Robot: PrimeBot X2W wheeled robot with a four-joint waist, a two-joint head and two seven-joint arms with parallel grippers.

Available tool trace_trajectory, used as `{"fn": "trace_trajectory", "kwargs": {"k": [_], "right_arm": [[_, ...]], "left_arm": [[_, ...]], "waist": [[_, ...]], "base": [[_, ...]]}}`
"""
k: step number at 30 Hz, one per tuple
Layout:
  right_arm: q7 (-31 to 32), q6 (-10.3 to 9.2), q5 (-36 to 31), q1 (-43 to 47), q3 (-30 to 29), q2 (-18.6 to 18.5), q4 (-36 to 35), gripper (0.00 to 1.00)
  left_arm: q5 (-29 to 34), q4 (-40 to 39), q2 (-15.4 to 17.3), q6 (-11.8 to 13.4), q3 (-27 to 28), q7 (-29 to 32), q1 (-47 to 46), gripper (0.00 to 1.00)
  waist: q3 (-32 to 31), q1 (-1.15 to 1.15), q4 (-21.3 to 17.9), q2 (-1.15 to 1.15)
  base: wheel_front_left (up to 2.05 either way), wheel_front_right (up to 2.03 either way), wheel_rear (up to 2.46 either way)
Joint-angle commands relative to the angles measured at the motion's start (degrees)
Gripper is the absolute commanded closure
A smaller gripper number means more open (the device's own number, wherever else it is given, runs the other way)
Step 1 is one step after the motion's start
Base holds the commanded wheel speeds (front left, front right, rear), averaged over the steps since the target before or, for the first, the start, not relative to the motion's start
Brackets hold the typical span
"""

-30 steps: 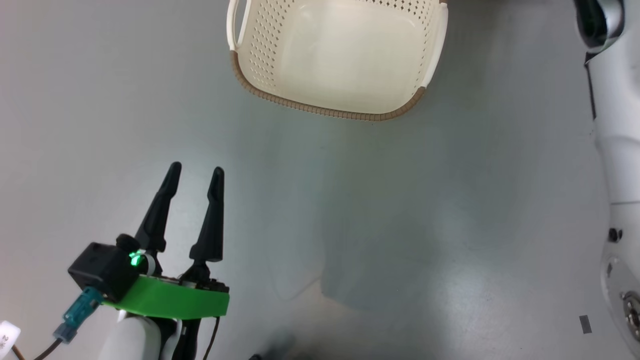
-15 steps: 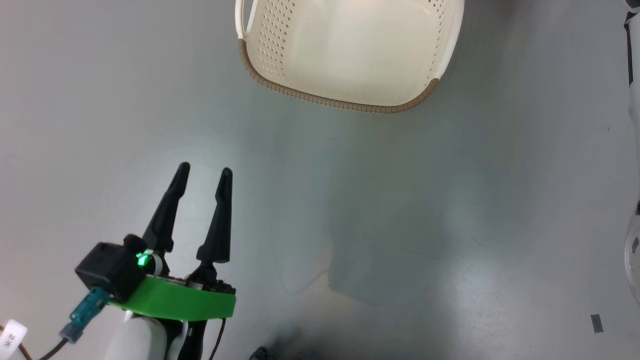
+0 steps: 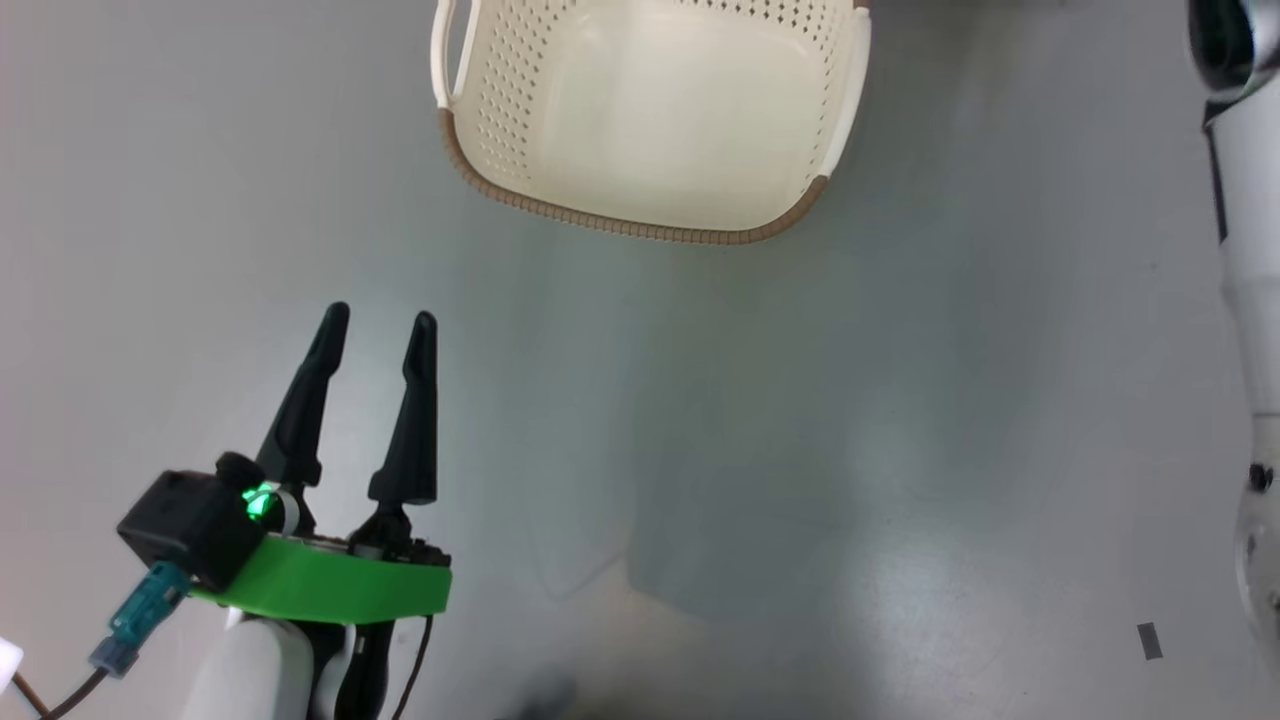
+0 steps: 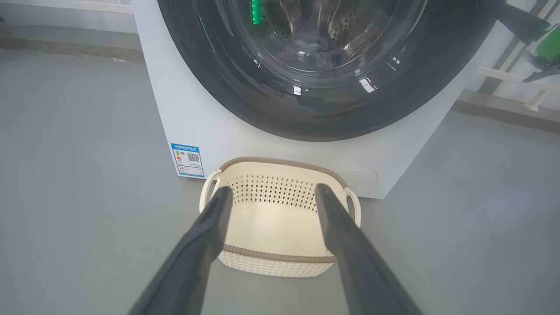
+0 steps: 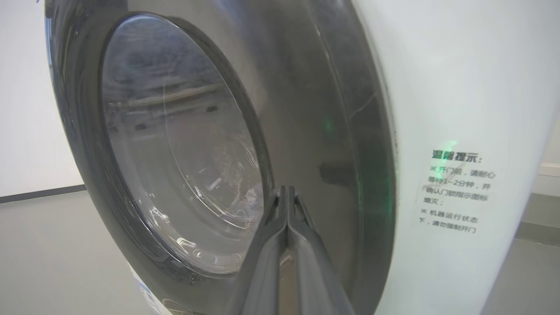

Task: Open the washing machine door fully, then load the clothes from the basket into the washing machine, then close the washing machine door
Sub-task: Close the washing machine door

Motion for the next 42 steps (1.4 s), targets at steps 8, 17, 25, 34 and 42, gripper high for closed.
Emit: {"fn": "trace_trajectory", "kwargs": {"k": [8, 17, 25, 34, 42], "right_arm": [[-0.19, -0.34, 6.35, 12.75, 4.23, -0.44, -9.65, 1.0], [-0.19, -0.34, 9.84, 27.83, 3.4, -1.71, -19.35, 1.0], [-0.13, -0.34, 11.34, 40.53, 1.21, -0.13, -25.43, 1.0], [-0.1, -0.34, 10.77, 51.06, 1.49, -0.32, -27.96, 1.0], [-0.13, -0.34, 11.61, 57.51, -0.33, 1.6, -29.09, 1.0]], "left_arm": [[1.81, -1.91, 1.55, -0.09, 4.43, -0.3, 0.26, 0.0], [2.05, -1.79, 1.55, -0.09, 9.25, -0.3, 1.39, 0.0], [4.09, -0.67, 1.55, -0.09, 12.87, -0.3, 4.18, 0.0], [5.86, 1.17, 1.79, -0.09, 15.57, -0.3, 8.54, 0.0], [6.64, 1.96, 1.89, -0.09, 16.26, -0.3, 11.6, 0.0]], "waist": [[-5.08, 0.0, -3.78, 0.0], [-11.14, 0.0, -8.44, 0.0], [-16.82, 0.0, -13.89, 0.0], [-23.29, 0.0, -18.69, 0.0], [-27.18, 0.0, -20.78, 0.0]], "base": [[0.0, 0.0, 0.0], [0.0, 0.0, 0.0], [0.0, 0.0, 0.0], [0.0, 0.0, 0.0], [0.0, 0.0, 0.0]]}}
